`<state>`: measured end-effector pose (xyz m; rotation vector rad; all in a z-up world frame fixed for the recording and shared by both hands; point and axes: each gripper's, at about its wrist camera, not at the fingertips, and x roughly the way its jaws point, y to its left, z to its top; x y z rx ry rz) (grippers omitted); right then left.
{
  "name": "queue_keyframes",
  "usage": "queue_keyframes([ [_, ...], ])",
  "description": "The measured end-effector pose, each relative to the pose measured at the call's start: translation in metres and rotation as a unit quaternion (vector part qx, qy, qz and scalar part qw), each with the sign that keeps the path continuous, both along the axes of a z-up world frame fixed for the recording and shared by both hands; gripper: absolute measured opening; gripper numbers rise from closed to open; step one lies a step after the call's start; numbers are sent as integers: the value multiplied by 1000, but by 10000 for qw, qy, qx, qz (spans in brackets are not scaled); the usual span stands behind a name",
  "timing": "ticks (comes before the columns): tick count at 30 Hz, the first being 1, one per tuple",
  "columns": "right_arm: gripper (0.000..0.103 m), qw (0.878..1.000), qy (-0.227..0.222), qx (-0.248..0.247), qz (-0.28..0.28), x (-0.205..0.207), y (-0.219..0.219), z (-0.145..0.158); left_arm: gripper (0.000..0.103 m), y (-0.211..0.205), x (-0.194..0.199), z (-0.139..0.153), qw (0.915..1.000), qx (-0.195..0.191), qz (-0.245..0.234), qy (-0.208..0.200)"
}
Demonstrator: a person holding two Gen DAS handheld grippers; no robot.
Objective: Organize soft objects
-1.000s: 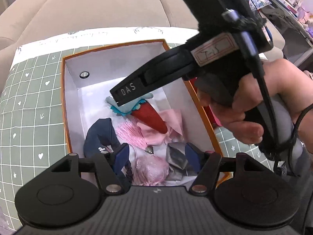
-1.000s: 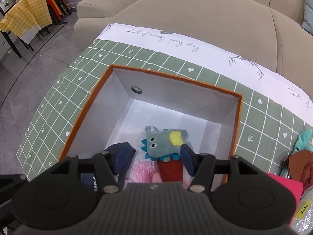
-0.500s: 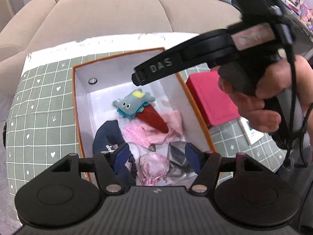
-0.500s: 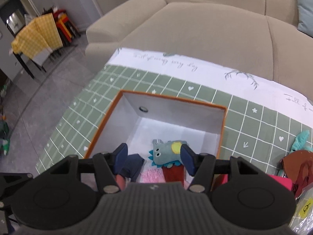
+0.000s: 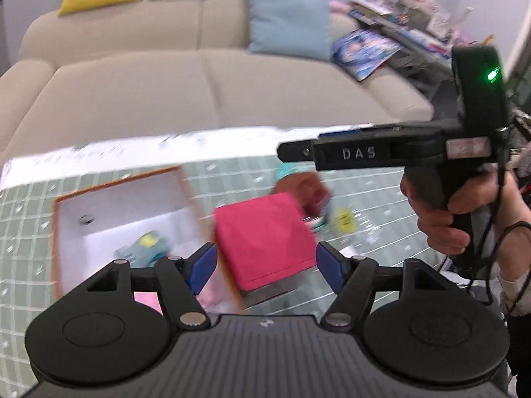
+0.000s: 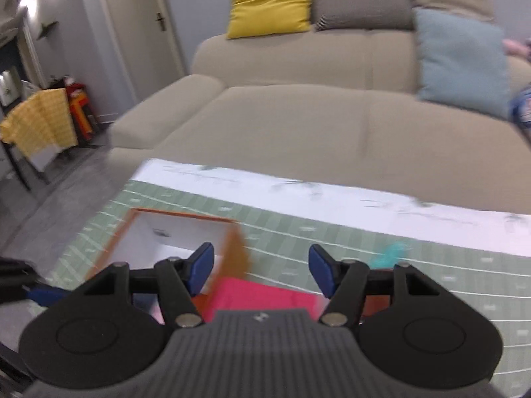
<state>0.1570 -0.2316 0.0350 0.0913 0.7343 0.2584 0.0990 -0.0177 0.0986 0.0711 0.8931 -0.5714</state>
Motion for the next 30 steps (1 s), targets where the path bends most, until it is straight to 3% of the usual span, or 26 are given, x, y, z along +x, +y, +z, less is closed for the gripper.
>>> queue_keyframes([
  [5, 63, 9978, 330, -227, -526, -18, -67, -37, 82, -52, -28, -29, 9991, -227, -315, 186],
  [14, 63, 9793, 1215, -1077, -1209, -24, -130, -135, 82, -140, -52, -108, 9904, -172, -797, 1119],
  [17, 65, 9802, 1295, -979, -1136, -23, -137, -156, 82, -164, -50, -131, 9868, -62, -938, 1317],
  [24, 65, 9783, 1209, -1199, -1183, -9, -128, -184, 82, -199, -36, -167, 9850, 185, -682, 1574],
  [29, 64, 9720, 946, -2003, -785, -1, -108, -196, 81, -211, -22, -180, 9841, 323, -453, 1686],
  [30, 59, 9696, 925, -2139, -750, 0, -106, -198, 81, -213, -20, -182, 9840, 344, -432, 1692],
])
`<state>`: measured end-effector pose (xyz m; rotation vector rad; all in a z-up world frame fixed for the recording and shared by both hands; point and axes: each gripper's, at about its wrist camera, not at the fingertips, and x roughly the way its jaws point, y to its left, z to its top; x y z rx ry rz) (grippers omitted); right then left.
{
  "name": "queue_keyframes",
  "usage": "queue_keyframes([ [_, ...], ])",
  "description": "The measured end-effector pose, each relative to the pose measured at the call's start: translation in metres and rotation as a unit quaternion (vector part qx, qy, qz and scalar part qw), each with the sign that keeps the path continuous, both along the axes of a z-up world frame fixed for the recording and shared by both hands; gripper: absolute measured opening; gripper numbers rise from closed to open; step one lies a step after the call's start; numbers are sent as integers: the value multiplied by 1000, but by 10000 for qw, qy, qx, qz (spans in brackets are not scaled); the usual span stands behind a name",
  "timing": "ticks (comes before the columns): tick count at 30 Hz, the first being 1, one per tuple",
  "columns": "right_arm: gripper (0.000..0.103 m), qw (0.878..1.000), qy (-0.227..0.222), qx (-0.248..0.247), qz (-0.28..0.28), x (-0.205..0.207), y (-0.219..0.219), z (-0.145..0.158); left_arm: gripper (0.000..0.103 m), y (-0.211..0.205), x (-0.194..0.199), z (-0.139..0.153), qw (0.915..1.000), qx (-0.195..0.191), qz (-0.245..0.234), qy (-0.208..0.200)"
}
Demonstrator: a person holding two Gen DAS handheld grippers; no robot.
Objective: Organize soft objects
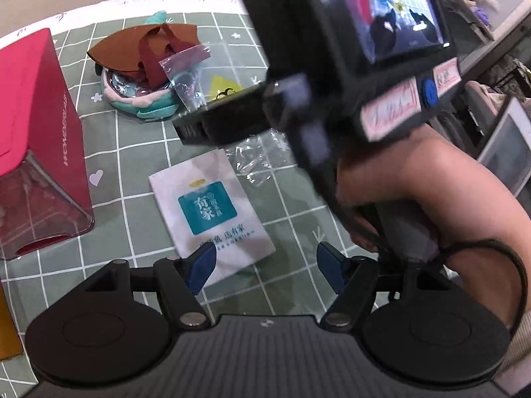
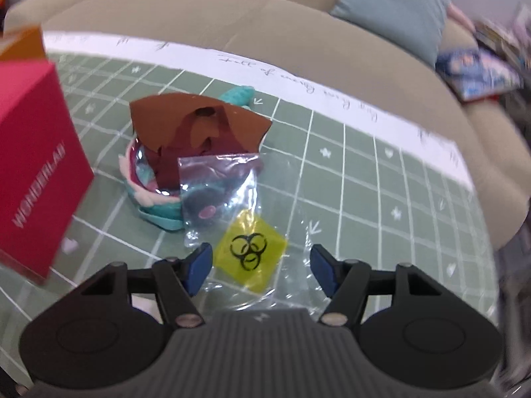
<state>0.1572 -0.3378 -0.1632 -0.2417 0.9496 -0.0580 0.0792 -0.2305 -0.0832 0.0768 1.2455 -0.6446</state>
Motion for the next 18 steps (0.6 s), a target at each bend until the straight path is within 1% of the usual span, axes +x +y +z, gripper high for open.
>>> queue_keyframes([
  [1, 53, 10000, 29, -30, -26, 1, -2, -2, 81, -1, 1, -1, 10000, 43, 20, -18],
  [3, 50, 9996, 88, 177, -207, 4, -11, -4, 82, 0, 2, -4, 9999, 86, 64, -28],
  [5, 44, 9987, 110, 382, -331, 7, -20, -5, 82, 0, 4, -6, 9999, 51, 74, 55],
  [6, 38, 9985, 138, 385, -367, 8, -22, -7, 82, -1, 4, -7, 9999, 63, 82, 63],
  [7, 28, 9985, 174, 330, -402, 9, -25, -9, 82, -1, 4, -7, 9999, 90, 80, 41],
  [8, 21, 9985, 206, 273, -418, 9, -26, -10, 82, -2, 3, -8, 9999, 116, 65, 8],
  [9, 8, 9985, 260, 237, -411, 10, -28, -13, 82, -3, 3, -8, 9999, 126, 44, -9],
  [10, 2, 9985, 269, 250, -409, 9, -30, -14, 82, -3, 3, -9, 9999, 127, 43, -20],
  [11, 0, 9983, 268, 280, -424, 9, -32, -15, 82, -3, 4, -9, 9999, 123, 48, -12],
  [14, 0, 9977, 315, 373, -480, 8, -41, -15, 82, -1, 4, -11, 10000, 57, 74, 19],
  [18, 0, 9949, 303, 653, -702, 3, -59, -8, 82, -2, 12, -15, 9999, 47, 138, 15],
])
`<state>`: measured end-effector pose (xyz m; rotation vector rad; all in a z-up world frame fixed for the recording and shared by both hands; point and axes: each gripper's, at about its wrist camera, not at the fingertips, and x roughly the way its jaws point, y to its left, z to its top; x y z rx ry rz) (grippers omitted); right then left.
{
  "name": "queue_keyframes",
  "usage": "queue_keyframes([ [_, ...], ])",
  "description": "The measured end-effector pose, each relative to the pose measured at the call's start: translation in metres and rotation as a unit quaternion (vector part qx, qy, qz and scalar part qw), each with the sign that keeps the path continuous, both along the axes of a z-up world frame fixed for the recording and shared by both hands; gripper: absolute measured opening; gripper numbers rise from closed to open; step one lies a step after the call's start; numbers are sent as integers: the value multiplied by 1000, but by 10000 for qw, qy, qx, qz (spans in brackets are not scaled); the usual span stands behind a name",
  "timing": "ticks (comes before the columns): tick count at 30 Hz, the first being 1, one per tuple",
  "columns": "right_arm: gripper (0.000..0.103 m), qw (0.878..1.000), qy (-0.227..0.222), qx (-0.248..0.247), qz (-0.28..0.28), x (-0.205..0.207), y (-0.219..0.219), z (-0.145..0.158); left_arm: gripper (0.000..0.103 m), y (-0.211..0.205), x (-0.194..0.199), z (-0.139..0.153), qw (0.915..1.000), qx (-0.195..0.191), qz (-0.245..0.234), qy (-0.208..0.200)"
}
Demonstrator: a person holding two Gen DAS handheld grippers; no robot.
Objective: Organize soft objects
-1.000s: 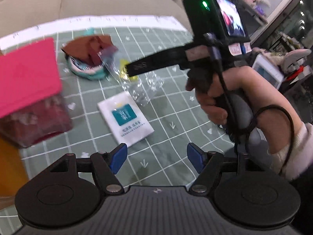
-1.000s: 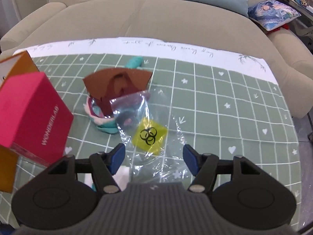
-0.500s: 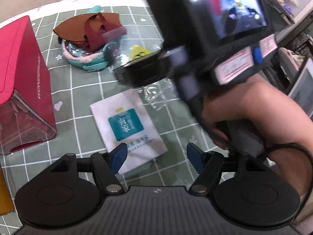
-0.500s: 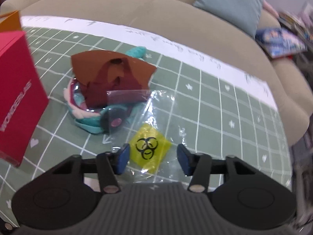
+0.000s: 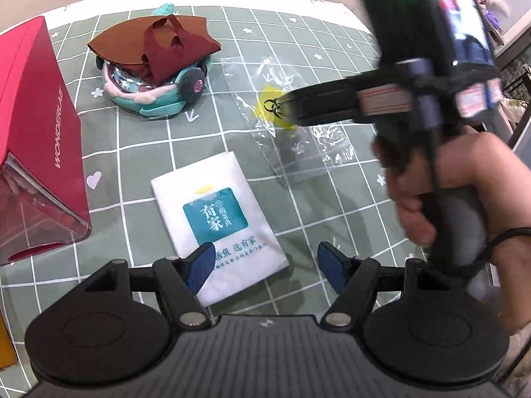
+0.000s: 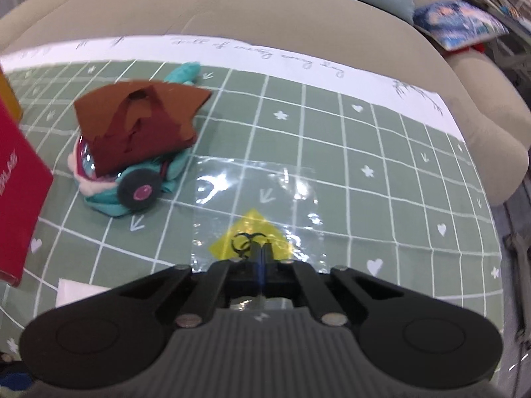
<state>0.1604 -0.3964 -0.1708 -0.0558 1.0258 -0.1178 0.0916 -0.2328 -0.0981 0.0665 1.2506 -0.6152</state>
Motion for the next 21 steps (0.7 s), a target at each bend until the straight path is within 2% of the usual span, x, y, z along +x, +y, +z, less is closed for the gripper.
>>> queue_keyframes([
  [4, 0, 9992, -40, 371, -107, -8, -13, 7, 82, -3, 8, -4, 10000, -31, 62, 53],
  [9, 0, 9992, -92, 335, -172, -10, -18, 4, 82, -9, 12, -7, 9999, 8, 114, -35],
  [11, 4, 9994, -157, 222, -210, -9, -19, 3, 82, -12, 12, -8, 9999, 69, 73, -84],
  [12, 12, 9994, -187, 168, -249, -7, -19, 2, 82, -15, 12, -9, 9998, 146, 29, -108],
  [13, 33, 9994, -200, 160, -246, -4, -18, 0, 82, -17, 12, -9, 9997, 207, -10, -136],
  [14, 43, 9994, -227, 185, -184, -2, -17, -2, 82, -19, 12, -9, 9996, 235, -40, -169],
  [15, 52, 9994, -256, 182, -118, 0, -15, -3, 81, -20, 11, -10, 9994, 265, -70, -195],
  [17, 58, 9997, -227, 58, -45, 4, -11, -5, 75, -22, 12, -10, 9990, 347, -81, -255],
  [19, 78, 9997, -186, -90, 89, 8, -6, -8, 49, -23, 11, -10, 9981, 493, -45, -379],
  [21, 79, 9996, -139, -124, 214, 10, -3, -11, 34, -23, 11, -9, 9970, 612, -69, -459],
])
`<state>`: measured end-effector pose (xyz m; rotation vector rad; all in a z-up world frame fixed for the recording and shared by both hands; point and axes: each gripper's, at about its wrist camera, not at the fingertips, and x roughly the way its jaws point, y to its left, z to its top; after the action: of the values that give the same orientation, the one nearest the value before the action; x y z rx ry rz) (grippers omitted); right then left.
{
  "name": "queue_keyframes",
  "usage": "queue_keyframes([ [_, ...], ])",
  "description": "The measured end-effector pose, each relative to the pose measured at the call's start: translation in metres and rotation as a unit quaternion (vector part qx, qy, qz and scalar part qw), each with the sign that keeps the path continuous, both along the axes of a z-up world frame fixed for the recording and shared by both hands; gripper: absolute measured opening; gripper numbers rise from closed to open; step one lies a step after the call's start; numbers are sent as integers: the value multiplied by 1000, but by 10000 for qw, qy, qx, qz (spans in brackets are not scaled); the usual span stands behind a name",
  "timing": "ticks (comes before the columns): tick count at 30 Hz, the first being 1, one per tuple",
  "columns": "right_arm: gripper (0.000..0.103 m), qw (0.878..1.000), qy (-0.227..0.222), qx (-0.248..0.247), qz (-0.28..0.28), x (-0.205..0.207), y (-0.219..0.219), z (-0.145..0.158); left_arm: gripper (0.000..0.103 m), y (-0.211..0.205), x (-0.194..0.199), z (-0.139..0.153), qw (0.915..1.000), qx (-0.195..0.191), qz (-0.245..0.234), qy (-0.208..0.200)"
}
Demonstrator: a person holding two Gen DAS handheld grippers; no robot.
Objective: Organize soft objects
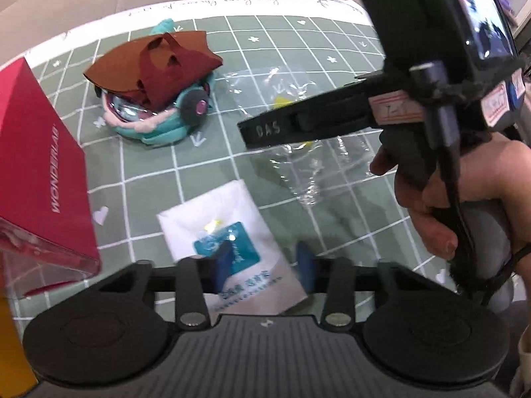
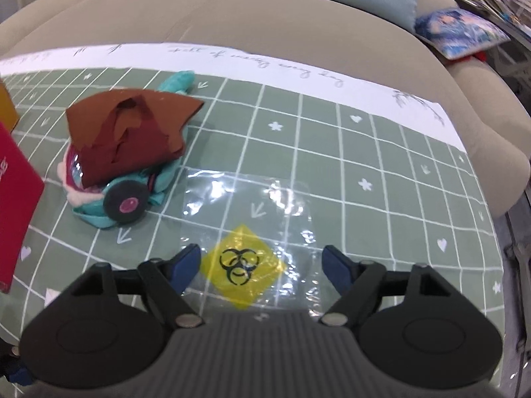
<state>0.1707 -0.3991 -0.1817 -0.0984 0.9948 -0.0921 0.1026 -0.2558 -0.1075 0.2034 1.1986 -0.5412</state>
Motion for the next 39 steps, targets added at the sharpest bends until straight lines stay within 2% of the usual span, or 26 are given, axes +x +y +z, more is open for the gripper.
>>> queue_keyframes([
  [4, 80, 10000, 66, 39, -6, 0, 0, -4, 10, 3, 2, -1, 9998, 150, -22, -148],
  [6, 80, 9998, 75, 125, -97, 1, -2, -4, 6, 6, 4, -2, 9998, 133, -3, -143],
  [9, 75, 9995, 62, 271, -172, 0, -5, -4, 6, 10, 6, -2, 10000, 50, 6, -73],
  [11, 67, 9991, 37, 398, -157, -1, -6, -4, 11, 14, 7, -3, 10000, -95, 22, -3],
  [13, 53, 9986, 12, 500, -145, -2, -6, -3, 32, 17, 6, -2, 9996, -278, 33, 64],
  [14, 48, 9986, -7, 506, -143, -3, -5, -2, 35, 17, 7, -3, 9993, -356, 46, 95],
  [17, 19, 9986, -7, 509, -152, -4, -3, 0, 46, 15, 8, -3, 9989, -430, 94, 170],
  [18, 5, 9991, 10, 407, -150, -5, -2, 0, 56, 12, 9, -4, 9989, -426, 73, 192],
  [19, 0, 9994, 24, 305, -132, -5, -2, 0, 67, 10, 10, -4, 9990, -407, 33, 199],
  [21, 0, 9995, 23, 273, -128, -6, -4, -1, 72, 3, 9, -4, 9994, -289, -46, 177],
  [24, 0, 9984, 76, 482, -274, -6, -12, 1, 80, -14, 7, -4, 9997, 139, -174, 73],
  [27, 0, 9976, 109, 519, -434, -7, -22, 2, 88, -35, 3, -9, 9968, 749, -271, -103],
  [30, 0, 9968, 37, 614, -508, -12, -32, 7, 96, -50, -3, -17, 9876, 1457, -273, -508],
  [32, 0, 9964, -14, 660, -529, -15, -36, 10, 90, -45, 0, -16, 9895, 1379, -9, -424],
  [36, 0, 9956, -16, 686, -635, -17, -41, 11, 92, -25, 10, -14, 9954, 867, 316, -241],
  [39, 0, 9950, -12, 720, -699, -16, -42, 12, 94, -26, 20, -17, 9942, 1018, 317, -168],
])
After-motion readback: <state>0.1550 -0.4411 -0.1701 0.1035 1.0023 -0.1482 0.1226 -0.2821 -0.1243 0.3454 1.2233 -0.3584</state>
